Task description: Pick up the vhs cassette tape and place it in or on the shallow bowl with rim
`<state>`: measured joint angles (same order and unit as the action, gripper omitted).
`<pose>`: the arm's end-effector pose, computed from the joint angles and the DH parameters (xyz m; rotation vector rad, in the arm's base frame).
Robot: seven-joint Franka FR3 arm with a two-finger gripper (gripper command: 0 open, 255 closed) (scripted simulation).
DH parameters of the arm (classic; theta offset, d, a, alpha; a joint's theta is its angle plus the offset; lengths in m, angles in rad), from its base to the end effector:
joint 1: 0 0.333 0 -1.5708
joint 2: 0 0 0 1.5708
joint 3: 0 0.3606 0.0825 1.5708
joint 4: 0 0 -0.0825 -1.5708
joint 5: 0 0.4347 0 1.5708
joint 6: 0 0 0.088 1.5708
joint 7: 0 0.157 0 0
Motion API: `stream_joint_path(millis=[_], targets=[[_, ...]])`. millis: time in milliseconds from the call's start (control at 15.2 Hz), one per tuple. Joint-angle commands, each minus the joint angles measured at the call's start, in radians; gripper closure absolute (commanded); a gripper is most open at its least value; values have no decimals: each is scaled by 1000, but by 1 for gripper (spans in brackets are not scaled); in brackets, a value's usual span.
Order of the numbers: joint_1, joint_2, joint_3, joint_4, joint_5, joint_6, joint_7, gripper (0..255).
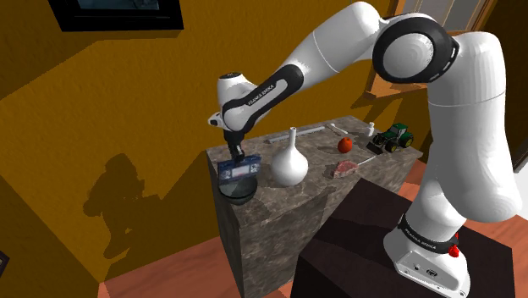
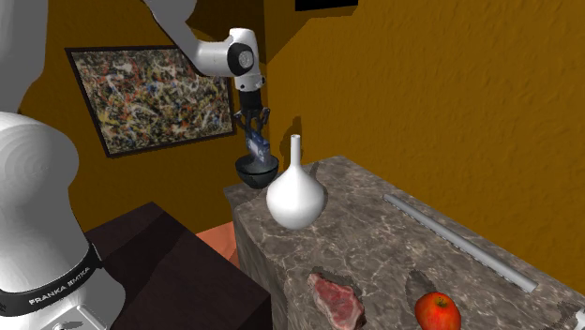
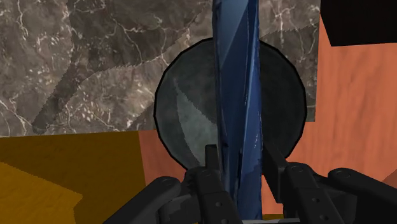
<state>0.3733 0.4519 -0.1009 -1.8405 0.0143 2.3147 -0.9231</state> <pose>0.6772 0.1932 0.2426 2.5633 1.7472 0.0198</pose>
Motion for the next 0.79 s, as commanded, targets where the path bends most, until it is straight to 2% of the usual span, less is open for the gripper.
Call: stream_joint_path(millis=[0,462,726], targets=[[-1,20,1,0,2,22,-1,255],[-5,82,5,-8,8,91,-3,255],[-5,85,6,-8,8,94,-3,255]])
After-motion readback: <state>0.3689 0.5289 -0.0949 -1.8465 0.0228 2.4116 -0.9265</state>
